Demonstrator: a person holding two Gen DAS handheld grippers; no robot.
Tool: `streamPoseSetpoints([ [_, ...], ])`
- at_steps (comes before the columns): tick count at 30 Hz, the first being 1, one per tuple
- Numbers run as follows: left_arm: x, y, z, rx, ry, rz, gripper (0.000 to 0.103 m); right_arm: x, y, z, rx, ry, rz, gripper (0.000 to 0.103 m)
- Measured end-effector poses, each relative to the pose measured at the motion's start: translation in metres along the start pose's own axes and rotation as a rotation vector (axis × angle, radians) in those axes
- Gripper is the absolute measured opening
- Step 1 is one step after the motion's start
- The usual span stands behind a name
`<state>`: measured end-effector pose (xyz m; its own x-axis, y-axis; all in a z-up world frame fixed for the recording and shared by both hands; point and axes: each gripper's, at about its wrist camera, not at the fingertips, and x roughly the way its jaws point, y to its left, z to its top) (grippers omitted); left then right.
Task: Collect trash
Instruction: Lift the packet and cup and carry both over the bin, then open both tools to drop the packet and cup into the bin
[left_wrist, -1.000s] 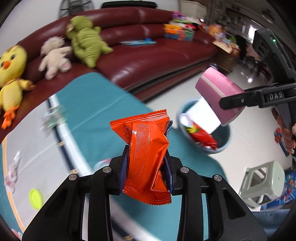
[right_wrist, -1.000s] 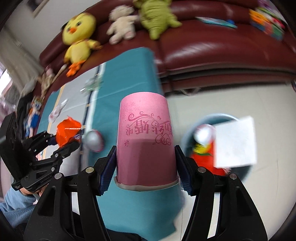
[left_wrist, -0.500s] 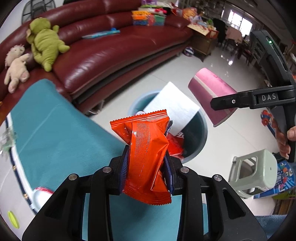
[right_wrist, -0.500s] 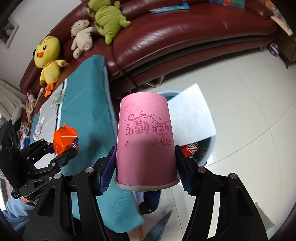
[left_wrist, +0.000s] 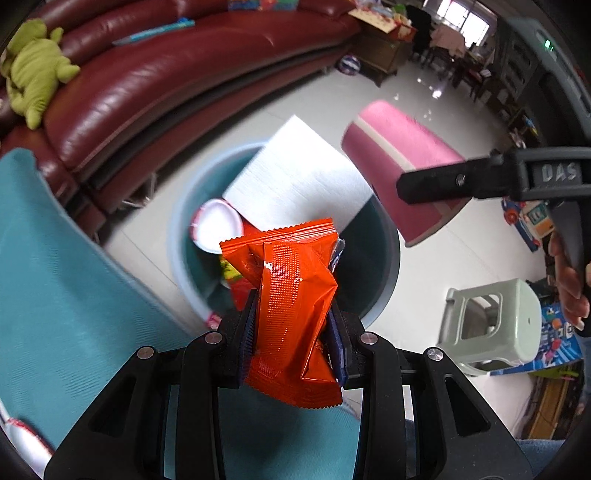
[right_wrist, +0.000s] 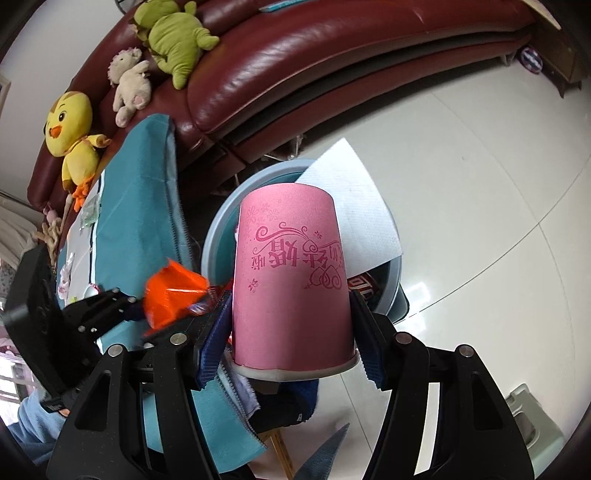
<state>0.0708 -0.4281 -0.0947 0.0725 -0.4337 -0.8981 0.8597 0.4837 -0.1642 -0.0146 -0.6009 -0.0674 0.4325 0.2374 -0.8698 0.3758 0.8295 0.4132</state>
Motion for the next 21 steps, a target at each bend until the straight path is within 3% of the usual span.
streamPoseSetpoints([
  [7,0.047,0.002,-0.001,-0.013,0.071,-0.048,0.035,0.010,-0.012,0.007,0.027,0.020,-0.020,0.059],
  [9,0.051,0.005,-0.001,-0.030,0.075,-0.058,0.041,0.012,-0.013,0.009,0.031,0.027,-0.026,0.059],
  [11,0.045,0.008,0.002,-0.050,0.044,-0.048,0.063,0.016,-0.015,0.012,0.037,0.034,-0.032,0.060],
  [14,0.031,0.011,0.005,-0.053,0.008,-0.026,0.081,0.020,-0.013,0.016,0.041,0.045,-0.027,0.061],
  [21,0.010,0.018,0.001,-0.076,-0.019,-0.023,0.086,0.028,-0.006,0.016,0.043,0.074,0.009,0.065],
])
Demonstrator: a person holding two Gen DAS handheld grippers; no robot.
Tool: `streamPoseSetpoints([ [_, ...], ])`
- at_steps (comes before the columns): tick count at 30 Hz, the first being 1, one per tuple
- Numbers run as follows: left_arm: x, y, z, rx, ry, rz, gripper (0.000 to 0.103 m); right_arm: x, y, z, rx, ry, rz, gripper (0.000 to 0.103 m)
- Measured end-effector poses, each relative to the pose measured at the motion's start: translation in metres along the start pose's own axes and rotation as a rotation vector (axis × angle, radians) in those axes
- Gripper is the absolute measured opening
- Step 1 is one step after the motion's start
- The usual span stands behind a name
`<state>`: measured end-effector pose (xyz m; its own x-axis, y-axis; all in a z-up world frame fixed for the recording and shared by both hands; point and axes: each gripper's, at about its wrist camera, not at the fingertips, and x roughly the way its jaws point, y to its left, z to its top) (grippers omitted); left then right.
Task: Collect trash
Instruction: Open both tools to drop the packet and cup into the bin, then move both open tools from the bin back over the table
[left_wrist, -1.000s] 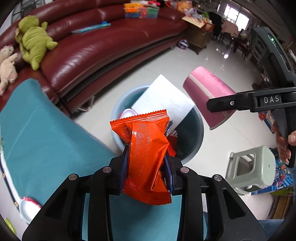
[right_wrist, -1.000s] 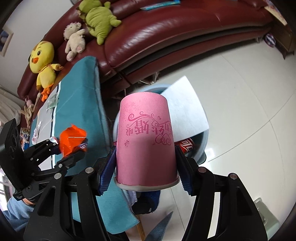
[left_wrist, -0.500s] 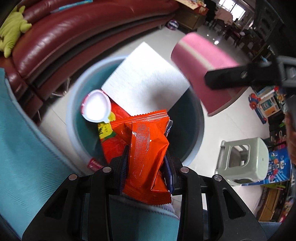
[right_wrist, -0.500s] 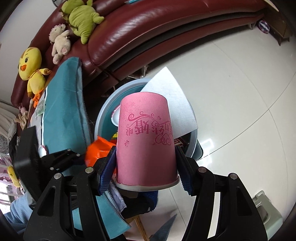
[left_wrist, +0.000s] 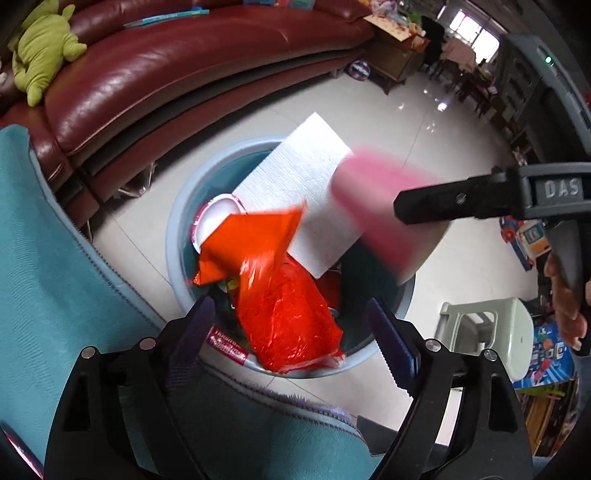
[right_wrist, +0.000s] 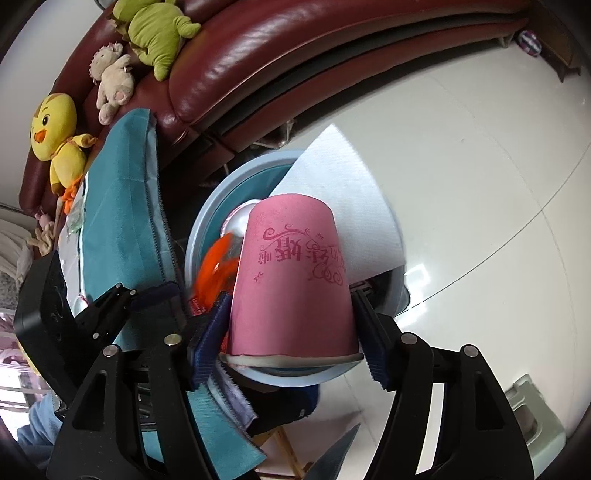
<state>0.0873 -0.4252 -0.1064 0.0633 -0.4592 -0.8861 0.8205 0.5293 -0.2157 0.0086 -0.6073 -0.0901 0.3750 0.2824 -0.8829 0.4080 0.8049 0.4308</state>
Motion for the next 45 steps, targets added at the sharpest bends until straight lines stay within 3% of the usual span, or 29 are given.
streamPoseSetpoints([
  [18,-0.062,0.014,-0.023,-0.027,-0.079,0.016,0.087,-0.031,0.023,-0.018,0.008,-0.042,-0.053,0.077],
  [27,-0.117,0.063,-0.065,-0.130,-0.136,0.092,0.092,-0.027,0.094,-0.029,-0.103,-0.030,-0.042,0.080],
  [36,-0.182,0.136,-0.134,-0.265,-0.192,0.200,0.095,-0.001,0.181,-0.044,-0.236,0.015,-0.011,0.080],
  [45,-0.231,0.201,-0.197,-0.384,-0.238,0.259,0.095,0.035,0.269,-0.058,-0.353,0.078,-0.004,0.080],
])
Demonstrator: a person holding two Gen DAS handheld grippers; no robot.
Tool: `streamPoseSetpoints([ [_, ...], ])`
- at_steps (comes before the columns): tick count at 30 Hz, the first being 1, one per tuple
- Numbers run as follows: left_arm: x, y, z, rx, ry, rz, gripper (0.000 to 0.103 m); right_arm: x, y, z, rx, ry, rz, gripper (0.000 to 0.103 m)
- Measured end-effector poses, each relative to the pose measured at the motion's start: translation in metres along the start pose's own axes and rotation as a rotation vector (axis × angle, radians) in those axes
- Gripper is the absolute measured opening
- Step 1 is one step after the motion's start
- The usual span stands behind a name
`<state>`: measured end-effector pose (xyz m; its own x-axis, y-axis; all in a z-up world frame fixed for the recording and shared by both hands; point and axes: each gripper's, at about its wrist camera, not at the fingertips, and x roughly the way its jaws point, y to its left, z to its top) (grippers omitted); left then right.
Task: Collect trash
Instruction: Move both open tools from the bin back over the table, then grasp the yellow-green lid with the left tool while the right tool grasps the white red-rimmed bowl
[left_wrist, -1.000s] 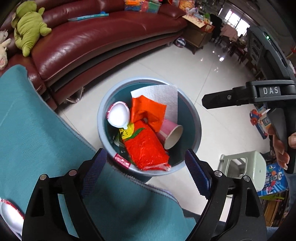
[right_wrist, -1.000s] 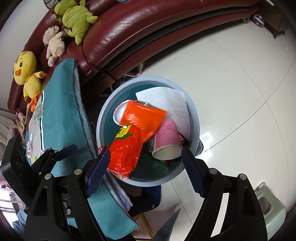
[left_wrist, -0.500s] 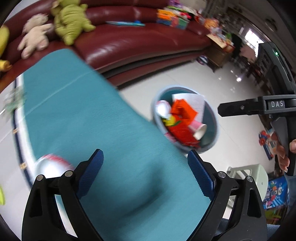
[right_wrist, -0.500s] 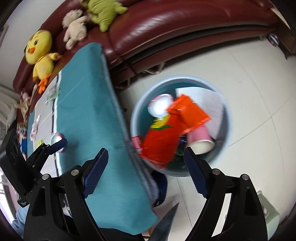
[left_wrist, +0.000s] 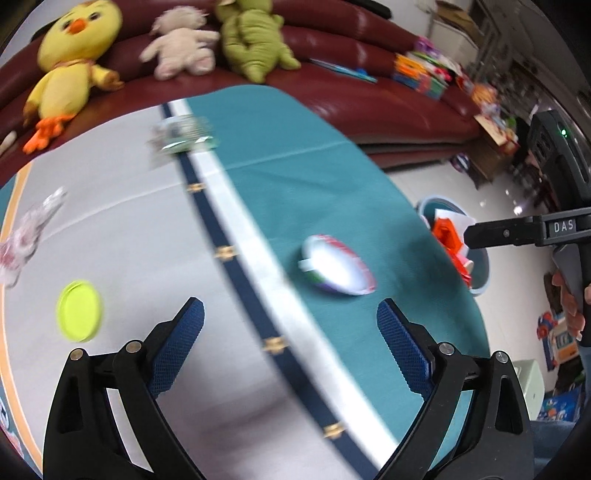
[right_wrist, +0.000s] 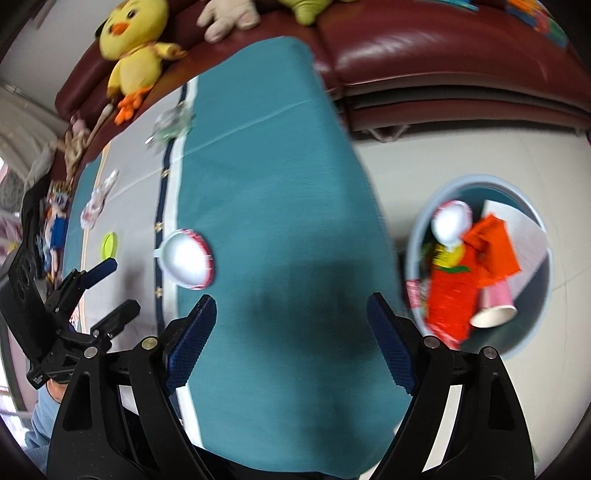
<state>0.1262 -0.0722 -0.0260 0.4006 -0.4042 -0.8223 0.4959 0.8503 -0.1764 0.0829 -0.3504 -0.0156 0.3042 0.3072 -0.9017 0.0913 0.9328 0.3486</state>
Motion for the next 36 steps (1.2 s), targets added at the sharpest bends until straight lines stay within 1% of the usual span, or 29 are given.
streamPoseSetpoints([
  [4,-0.010,0.035,-0.012,-0.041,-0.010,0.015,0.095,0.016,0.032,0.008,-0.044,0.028,-0.001,0.080],
  [9,-0.018,0.074,-0.024,-0.088,-0.015,0.052,0.095,0.038,0.065,0.016,-0.090,0.061,0.001,0.080],
  [12,-0.024,0.096,-0.030,-0.126,-0.020,0.062,0.095,0.053,0.079,0.019,-0.111,0.081,0.000,0.080],
  [15,-0.025,0.110,-0.034,-0.157,-0.020,0.070,0.095,0.071,0.091,0.024,-0.128,0.102,-0.007,0.080],
  [22,-0.025,0.128,-0.040,-0.184,-0.024,0.087,0.095,0.093,0.101,0.029,-0.134,0.116,-0.023,0.080],
  [29,-0.024,0.141,-0.041,-0.213,-0.032,0.092,0.095,0.101,0.105,0.024,-0.136,0.083,-0.036,0.080],
  [32,-0.023,0.144,-0.041,-0.212,-0.033,0.095,0.095,0.106,0.108,0.022,-0.145,0.088,-0.036,0.079],
  [34,-0.022,0.144,-0.042,-0.211,-0.032,0.102,0.095,0.109,0.111,0.020,-0.155,0.096,-0.037,0.067],
  [35,-0.022,0.146,-0.042,-0.211,-0.032,0.105,0.095,0.109,0.112,0.020,-0.164,0.087,-0.049,0.058],
  [36,-0.022,0.147,-0.042,-0.213,-0.031,0.107,0.095,0.108,0.113,0.020,-0.167,0.092,-0.039,0.054],
])
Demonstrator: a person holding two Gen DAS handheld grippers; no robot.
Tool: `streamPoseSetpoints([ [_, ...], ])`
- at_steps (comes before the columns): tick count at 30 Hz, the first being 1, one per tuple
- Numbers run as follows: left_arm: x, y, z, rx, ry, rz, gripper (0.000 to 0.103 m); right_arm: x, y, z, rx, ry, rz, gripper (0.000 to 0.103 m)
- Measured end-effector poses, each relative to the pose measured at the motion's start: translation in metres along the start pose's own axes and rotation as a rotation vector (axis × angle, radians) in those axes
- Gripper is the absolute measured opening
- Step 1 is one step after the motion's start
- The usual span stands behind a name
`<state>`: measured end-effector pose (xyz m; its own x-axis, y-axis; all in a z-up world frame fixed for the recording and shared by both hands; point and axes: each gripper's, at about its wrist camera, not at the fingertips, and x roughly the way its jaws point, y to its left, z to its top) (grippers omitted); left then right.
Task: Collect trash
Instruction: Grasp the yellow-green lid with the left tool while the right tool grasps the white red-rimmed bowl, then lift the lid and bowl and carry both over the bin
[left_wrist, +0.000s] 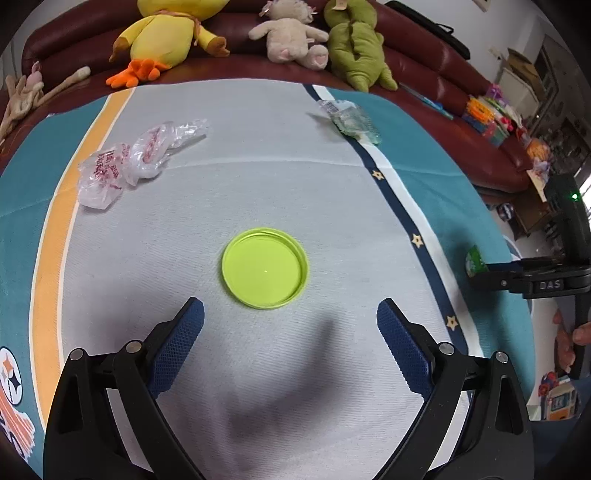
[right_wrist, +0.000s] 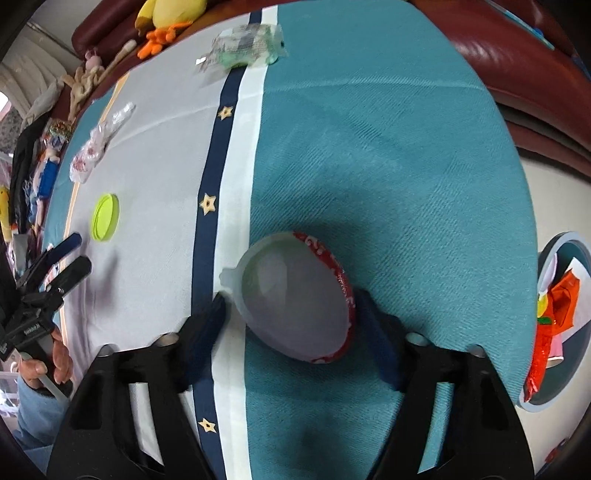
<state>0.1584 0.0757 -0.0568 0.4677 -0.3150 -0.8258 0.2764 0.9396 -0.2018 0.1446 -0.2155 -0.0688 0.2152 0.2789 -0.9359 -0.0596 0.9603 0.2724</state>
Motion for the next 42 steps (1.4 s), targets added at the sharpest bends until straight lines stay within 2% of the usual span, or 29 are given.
streamPoseSetpoints([
  [9,0.009,0.016,0.010,-0.022,0.009,0.029,0.095,-0.013,0.006,0.001,-0.004,-0.025,0.031,0.053],
  [18,0.025,0.011,0.016,0.036,0.012,0.091,0.094,-0.021,0.008,0.005,-0.002,-0.037,0.043,0.054],
  [21,0.029,0.007,0.017,0.061,0.004,0.120,0.086,-0.024,0.007,0.006,0.001,-0.043,0.046,0.054],
  [24,0.031,0.002,0.017,0.092,-0.009,0.153,0.072,-0.025,0.004,0.006,0.004,-0.046,0.050,0.054],
  [26,0.031,0.000,0.019,0.103,-0.018,0.171,0.057,-0.025,0.002,0.006,0.005,-0.046,0.051,0.054],
  [36,0.022,-0.013,0.023,0.095,-0.036,0.140,0.056,-0.027,-0.007,0.001,0.023,-0.054,0.061,0.054],
  [42,0.011,-0.038,0.029,0.113,-0.051,0.102,0.056,-0.042,-0.017,-0.005,0.035,-0.090,0.073,0.054],
])
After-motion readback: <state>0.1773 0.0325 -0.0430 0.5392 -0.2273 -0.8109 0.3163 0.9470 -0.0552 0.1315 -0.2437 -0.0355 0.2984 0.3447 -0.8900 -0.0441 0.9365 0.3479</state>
